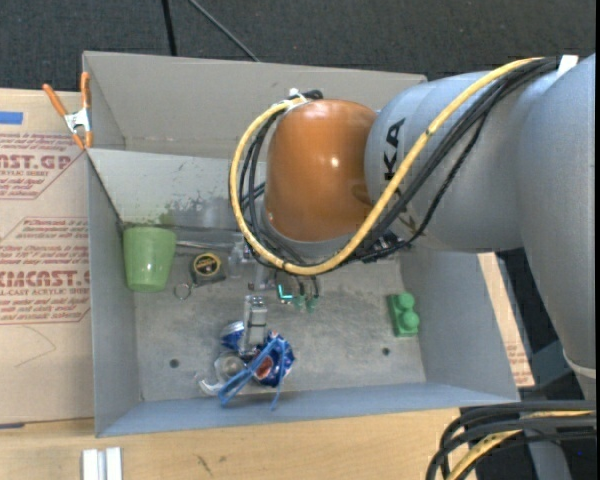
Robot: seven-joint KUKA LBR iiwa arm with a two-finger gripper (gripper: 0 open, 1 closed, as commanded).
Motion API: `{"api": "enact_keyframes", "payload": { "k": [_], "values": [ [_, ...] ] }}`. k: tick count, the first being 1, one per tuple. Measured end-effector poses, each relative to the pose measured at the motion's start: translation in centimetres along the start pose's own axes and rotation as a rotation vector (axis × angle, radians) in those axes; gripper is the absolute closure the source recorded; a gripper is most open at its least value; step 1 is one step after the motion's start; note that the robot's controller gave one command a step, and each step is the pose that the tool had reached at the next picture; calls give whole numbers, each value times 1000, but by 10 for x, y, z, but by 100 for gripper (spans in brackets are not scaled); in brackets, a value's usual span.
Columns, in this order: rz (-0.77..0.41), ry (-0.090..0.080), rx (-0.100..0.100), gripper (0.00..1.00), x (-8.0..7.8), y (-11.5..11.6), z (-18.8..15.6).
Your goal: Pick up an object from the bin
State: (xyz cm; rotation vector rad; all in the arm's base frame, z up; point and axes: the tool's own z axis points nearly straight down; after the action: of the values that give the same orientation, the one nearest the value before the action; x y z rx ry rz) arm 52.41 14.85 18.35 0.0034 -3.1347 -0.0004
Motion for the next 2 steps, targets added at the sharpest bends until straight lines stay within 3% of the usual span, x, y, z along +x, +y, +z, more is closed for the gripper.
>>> {"api": "enact_keyframes", "payload": {
  "k": [1,2],
  "values": [
    [-269,-4,1,0,35,-35,95],
    [-270,-9,0,100,34,-34,93]
  ]
}}
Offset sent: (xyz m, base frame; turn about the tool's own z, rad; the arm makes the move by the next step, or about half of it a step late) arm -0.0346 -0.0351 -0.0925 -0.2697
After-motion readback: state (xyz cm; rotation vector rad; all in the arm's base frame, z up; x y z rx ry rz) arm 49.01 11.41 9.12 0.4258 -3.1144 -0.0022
